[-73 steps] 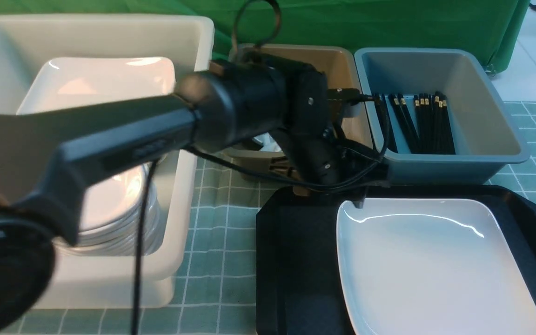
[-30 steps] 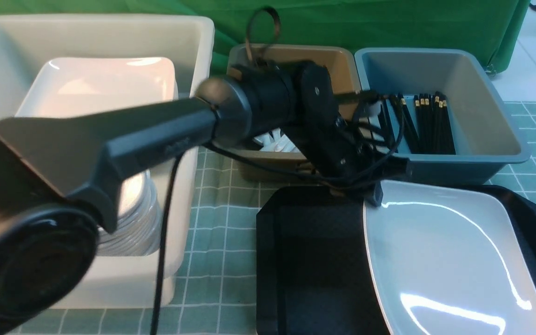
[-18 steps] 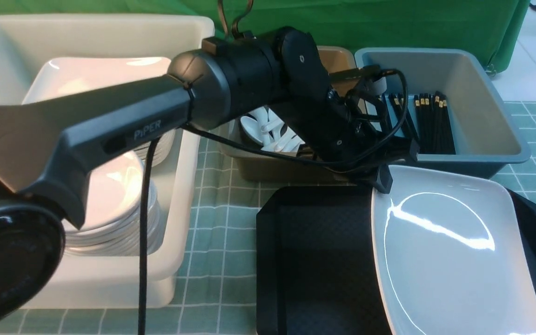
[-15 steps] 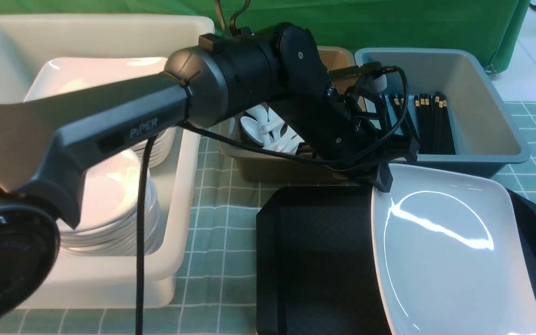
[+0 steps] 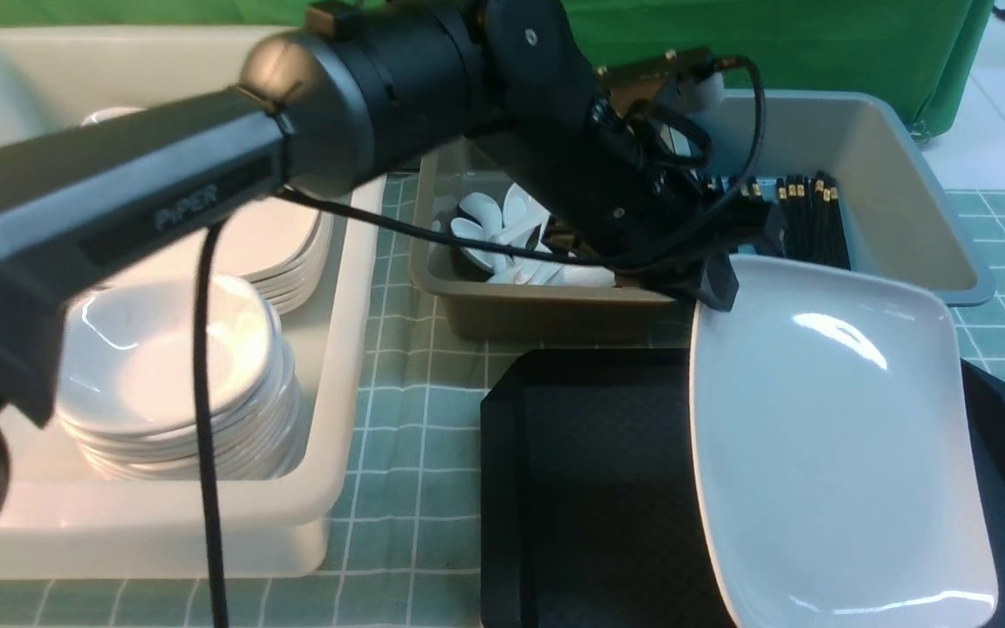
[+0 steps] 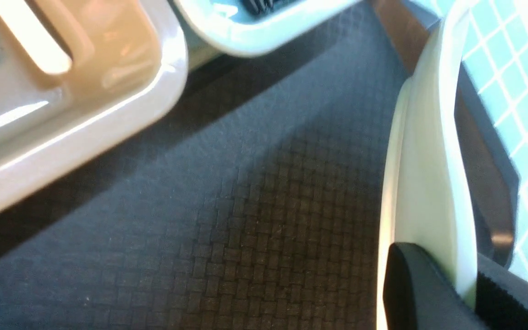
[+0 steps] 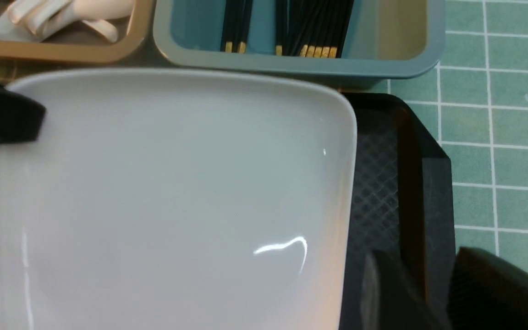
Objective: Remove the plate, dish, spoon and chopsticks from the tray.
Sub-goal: Use the left arm to put the plate into the large storage box on the left
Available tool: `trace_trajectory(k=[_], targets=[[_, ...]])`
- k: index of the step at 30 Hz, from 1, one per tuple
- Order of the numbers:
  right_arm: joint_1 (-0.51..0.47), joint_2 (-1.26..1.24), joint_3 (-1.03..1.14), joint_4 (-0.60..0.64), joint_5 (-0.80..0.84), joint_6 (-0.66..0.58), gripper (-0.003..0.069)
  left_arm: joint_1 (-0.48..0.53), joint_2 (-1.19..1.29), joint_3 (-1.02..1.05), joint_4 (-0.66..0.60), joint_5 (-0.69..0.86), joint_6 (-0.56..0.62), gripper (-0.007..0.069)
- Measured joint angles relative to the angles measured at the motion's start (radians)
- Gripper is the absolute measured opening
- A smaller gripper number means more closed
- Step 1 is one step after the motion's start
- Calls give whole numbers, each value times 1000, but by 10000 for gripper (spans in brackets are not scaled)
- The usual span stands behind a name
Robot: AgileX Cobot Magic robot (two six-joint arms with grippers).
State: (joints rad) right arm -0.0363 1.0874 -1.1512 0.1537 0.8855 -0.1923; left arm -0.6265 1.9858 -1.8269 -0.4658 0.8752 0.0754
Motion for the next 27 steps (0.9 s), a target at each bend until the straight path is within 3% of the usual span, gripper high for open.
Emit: trace_trajectory(k=[12,19,27], targets=[[0,-25,0,0,-16,0,238,154,-65,2,-85,47,52,27],[0,-50,0,11,-24,0,238,407,-161,7,-186,72,98,27],[0,-50,0,19,-23,0,238,712,-271,7,-200,110,99,27]])
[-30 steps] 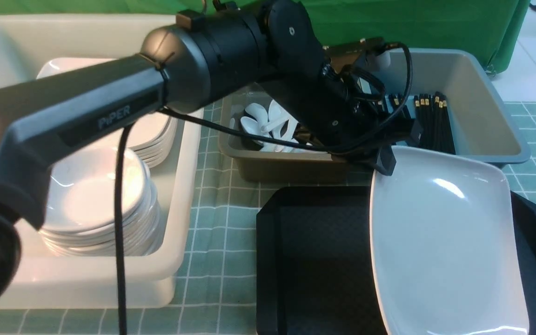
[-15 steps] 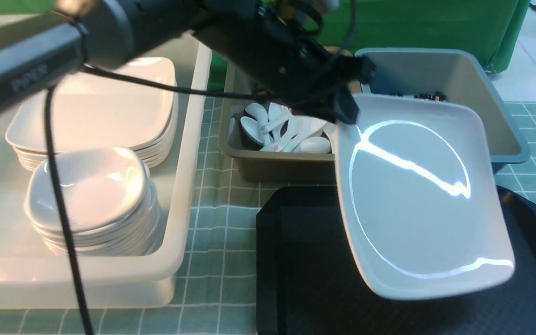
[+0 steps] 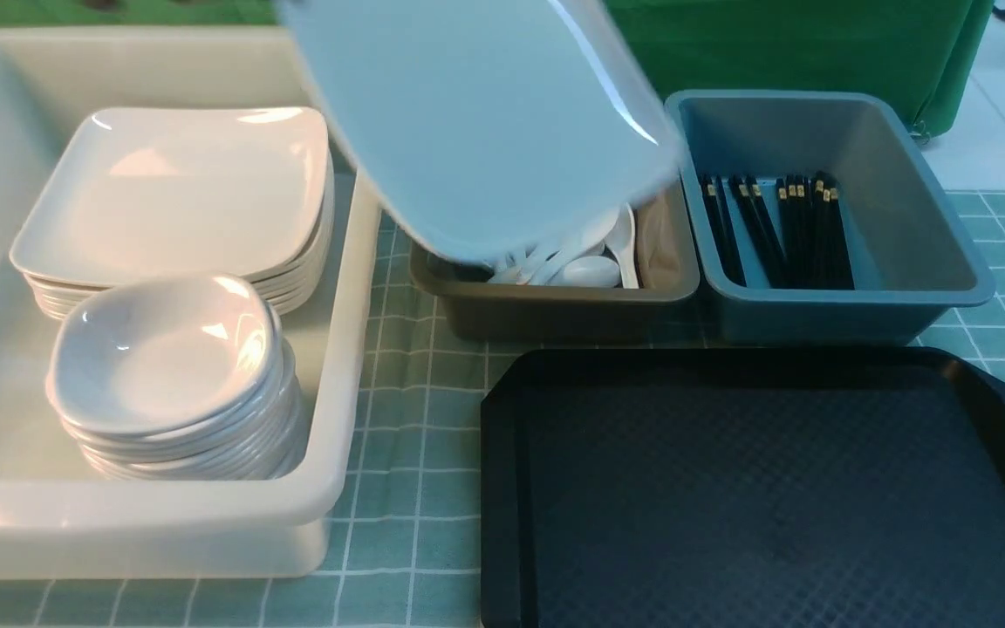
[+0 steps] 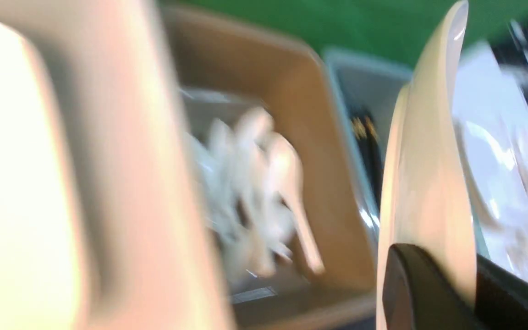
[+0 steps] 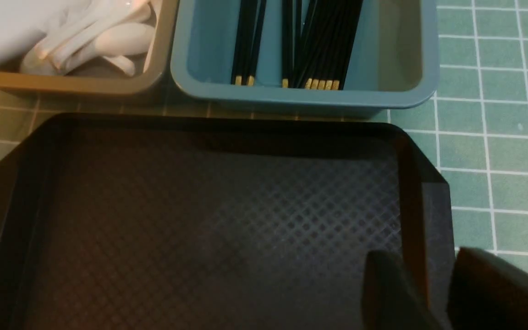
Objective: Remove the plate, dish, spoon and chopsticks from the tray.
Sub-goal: Use the left arm to put the plate into the large storage box on the left
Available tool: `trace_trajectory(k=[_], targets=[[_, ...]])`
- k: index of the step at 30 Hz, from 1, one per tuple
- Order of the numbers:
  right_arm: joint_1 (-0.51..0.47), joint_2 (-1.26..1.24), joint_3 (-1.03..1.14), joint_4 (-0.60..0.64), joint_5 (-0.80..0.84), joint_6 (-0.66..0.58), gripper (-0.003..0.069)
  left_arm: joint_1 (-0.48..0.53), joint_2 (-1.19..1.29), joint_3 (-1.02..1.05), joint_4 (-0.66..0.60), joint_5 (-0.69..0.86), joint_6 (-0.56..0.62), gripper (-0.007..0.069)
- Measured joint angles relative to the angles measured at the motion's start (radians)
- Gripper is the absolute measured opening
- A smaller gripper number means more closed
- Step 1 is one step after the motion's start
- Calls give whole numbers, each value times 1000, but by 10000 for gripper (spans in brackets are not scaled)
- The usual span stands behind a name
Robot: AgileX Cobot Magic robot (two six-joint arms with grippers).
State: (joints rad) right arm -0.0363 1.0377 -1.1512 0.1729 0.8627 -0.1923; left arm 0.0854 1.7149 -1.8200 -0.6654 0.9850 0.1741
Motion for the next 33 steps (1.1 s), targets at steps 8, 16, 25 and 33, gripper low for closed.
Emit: trace_trajectory(k=[8,16,25,33], targets=[[47,0,0,0,3,0,238,287,-41,1,2,-8,-17,27],[94,0,0,0,-3,0,238,353,-27,1,116,-111,-109,27],[94,0,0,0,-34,0,238,324,111,2,249,-127,-214,29],[94,0,0,0,-64,0,238,254,138,45,363,-212,-310,27]])
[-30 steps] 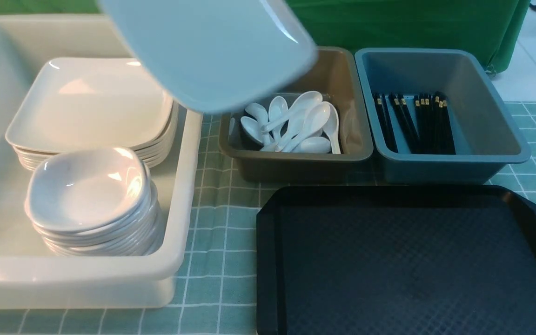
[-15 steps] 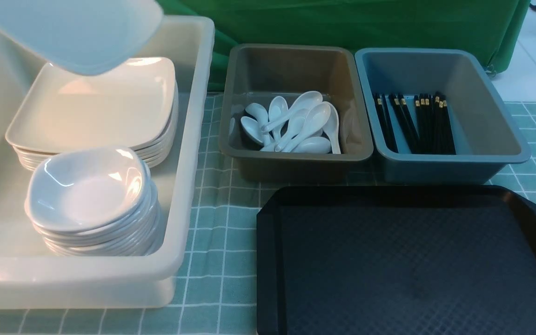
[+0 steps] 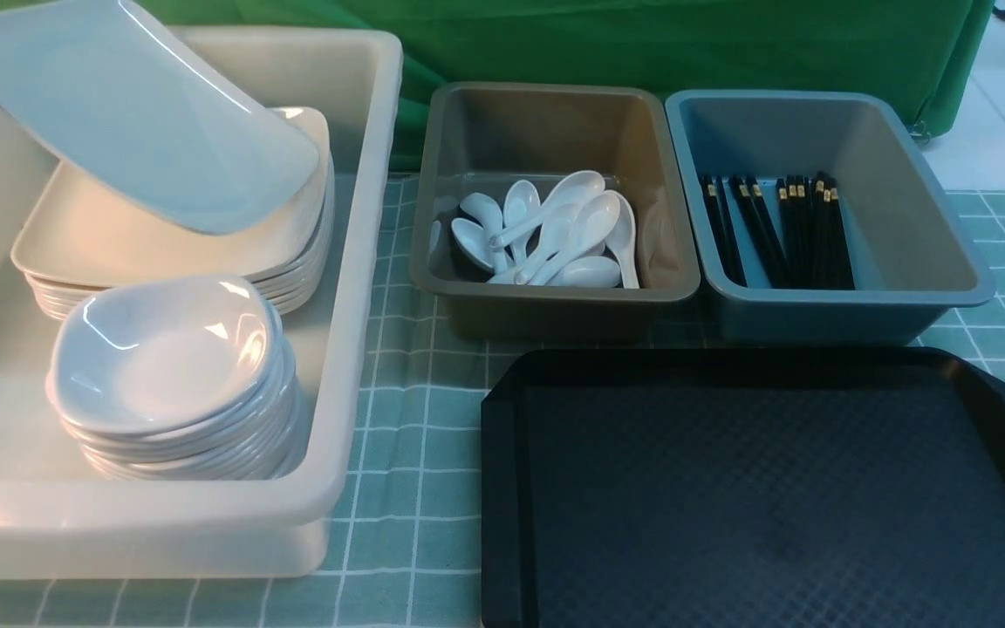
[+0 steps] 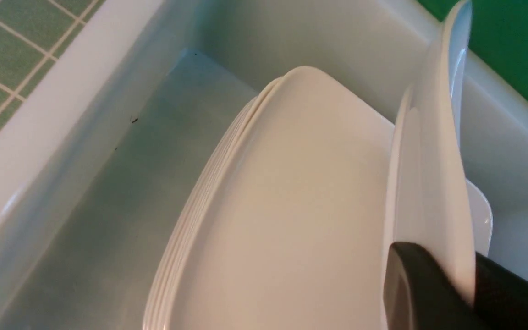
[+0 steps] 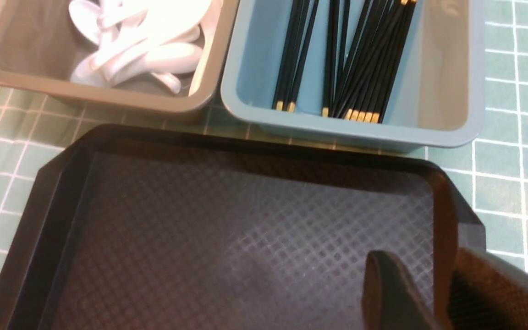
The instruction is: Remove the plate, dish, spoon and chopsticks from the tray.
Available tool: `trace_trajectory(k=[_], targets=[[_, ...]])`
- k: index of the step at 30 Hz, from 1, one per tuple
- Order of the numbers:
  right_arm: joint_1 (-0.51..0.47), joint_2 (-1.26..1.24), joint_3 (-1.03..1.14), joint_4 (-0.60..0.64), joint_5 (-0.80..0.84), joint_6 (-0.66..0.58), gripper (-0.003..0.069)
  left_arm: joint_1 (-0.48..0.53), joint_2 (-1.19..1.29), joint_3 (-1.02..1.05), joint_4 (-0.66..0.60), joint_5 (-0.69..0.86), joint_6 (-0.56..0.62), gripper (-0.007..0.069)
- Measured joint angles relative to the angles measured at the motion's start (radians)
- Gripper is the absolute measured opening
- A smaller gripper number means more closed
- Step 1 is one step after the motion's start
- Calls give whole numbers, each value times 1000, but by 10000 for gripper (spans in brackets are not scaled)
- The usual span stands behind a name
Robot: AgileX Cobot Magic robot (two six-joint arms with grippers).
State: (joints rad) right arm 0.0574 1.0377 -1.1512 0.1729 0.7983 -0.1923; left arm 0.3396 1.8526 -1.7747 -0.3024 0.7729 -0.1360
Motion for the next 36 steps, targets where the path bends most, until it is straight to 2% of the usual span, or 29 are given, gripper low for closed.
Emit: trace_trajectory(k=[8,12,13,14,16,21,25,36], targets=[[1,0,0,0,-7,0,238,0,0,31,22,18,-5,45],[1,0,0,0,-15,0,238,0,9,35,51,89,-5,131],[1,0,0,0,-16,0,238,0,20,36,67,133,-5,181],[1,0,0,0,-16,0,238,0,21,36,67,138,-5,188],[1,0,0,0,-16,0,238,0,41,36,85,203,-8,269],[1,0,0,0,-15,0,238,0,83,36,106,274,-13,364],[1,0,0,0,-15,0,238,0,113,36,113,303,-13,388],[1,0,-33,0,33,4,237,0,82,36,75,381,-5,382]])
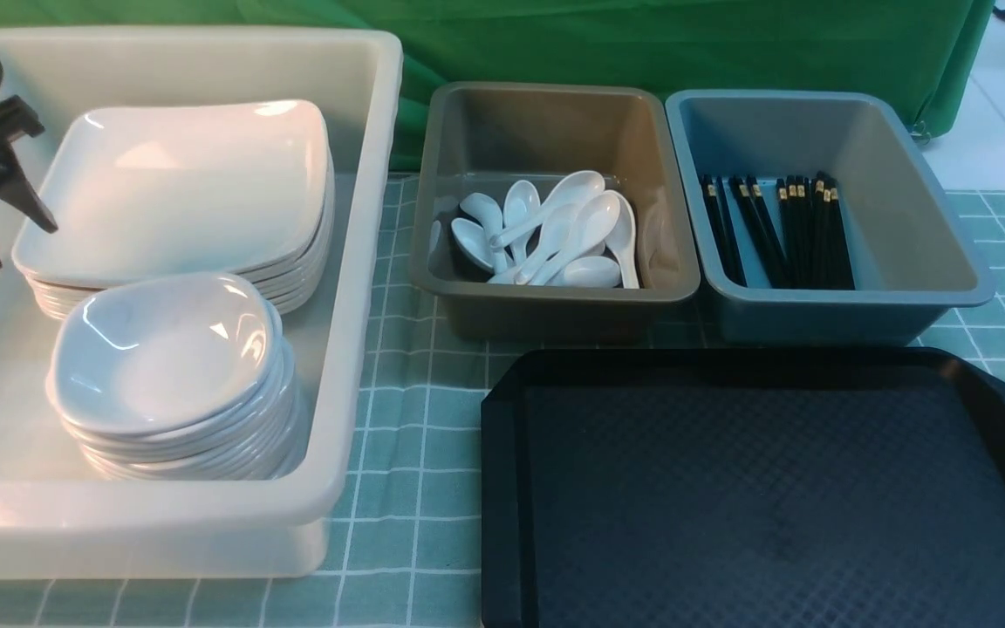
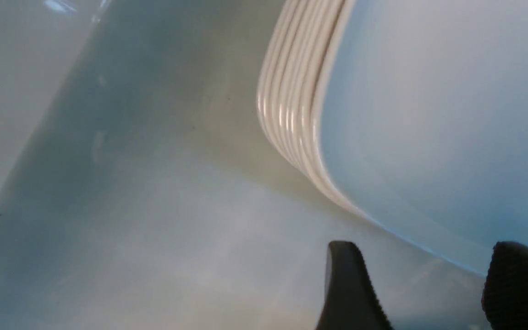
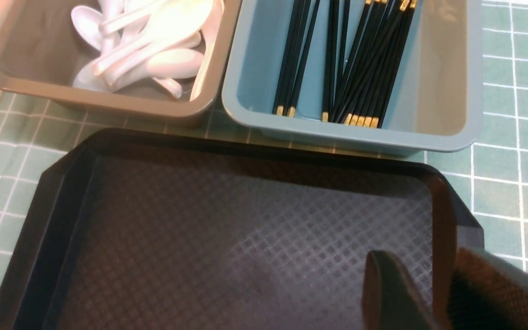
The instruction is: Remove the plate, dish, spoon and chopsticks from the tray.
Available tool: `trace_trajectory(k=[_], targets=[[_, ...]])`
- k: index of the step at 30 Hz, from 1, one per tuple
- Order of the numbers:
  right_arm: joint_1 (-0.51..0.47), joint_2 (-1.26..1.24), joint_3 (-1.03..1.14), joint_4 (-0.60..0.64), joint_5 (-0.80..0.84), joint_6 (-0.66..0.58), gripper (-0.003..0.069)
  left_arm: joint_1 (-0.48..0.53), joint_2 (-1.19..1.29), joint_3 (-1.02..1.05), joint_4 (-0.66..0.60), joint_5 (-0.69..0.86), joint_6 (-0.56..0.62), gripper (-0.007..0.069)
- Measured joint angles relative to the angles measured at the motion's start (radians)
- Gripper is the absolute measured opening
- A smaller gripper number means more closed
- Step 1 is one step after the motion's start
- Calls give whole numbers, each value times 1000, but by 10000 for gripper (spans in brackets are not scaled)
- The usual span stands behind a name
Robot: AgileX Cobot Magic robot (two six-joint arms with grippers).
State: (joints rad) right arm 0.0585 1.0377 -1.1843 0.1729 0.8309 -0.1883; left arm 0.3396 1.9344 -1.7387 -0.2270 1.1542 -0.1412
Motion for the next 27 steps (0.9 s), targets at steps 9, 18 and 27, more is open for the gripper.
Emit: trace_trajectory(k=[9,18,27], targets=[[1,-20,-223,182,157,-145,38,-50,-321,0,-102,54,313,27],[1,-372,9,26,-220,-22,18,-276,-792,168,-138,13,353,0],[1,-851,557,-62,-771,70,20,-419,-1377,663,-133,-159,358,0]])
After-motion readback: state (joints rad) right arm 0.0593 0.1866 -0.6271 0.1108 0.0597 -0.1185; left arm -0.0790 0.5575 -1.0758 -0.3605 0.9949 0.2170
